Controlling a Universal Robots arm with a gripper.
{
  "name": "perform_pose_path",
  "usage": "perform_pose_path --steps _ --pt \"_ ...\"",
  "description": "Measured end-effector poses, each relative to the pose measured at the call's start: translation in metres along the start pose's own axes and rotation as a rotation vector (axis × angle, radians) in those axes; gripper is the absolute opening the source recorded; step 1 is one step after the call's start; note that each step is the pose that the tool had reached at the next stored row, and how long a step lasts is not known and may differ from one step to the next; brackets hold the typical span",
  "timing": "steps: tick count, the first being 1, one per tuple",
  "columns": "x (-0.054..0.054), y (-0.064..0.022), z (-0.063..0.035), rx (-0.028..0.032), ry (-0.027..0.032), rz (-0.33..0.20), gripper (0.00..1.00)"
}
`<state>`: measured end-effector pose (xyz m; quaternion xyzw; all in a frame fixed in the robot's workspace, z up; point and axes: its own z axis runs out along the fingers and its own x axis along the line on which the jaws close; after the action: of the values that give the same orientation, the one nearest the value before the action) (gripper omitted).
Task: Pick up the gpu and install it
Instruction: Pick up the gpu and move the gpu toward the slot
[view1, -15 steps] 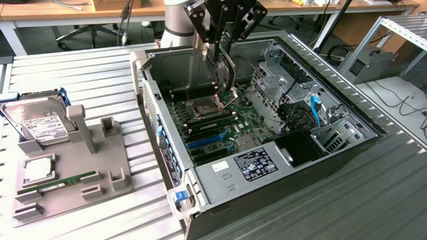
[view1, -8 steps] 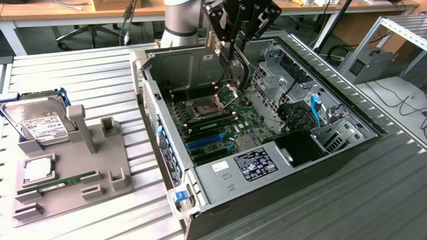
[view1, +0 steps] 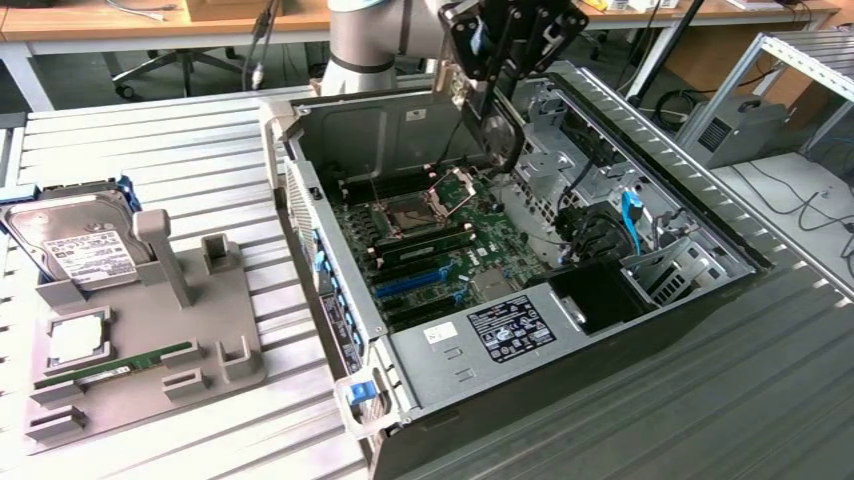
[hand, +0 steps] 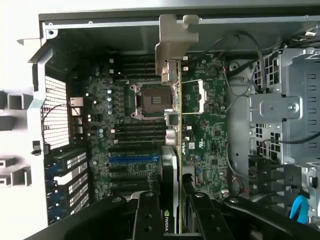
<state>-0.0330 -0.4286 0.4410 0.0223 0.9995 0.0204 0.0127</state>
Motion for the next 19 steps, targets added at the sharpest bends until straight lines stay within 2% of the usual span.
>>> perform_pose_path --steps 5,19 --pt "-0.018 0.0008 0.0005 -0.0001 0.0000 0.000 0.27" --pt "-0.057 0.0025 0.0015 -0.0001 0.0000 0.000 0.27"
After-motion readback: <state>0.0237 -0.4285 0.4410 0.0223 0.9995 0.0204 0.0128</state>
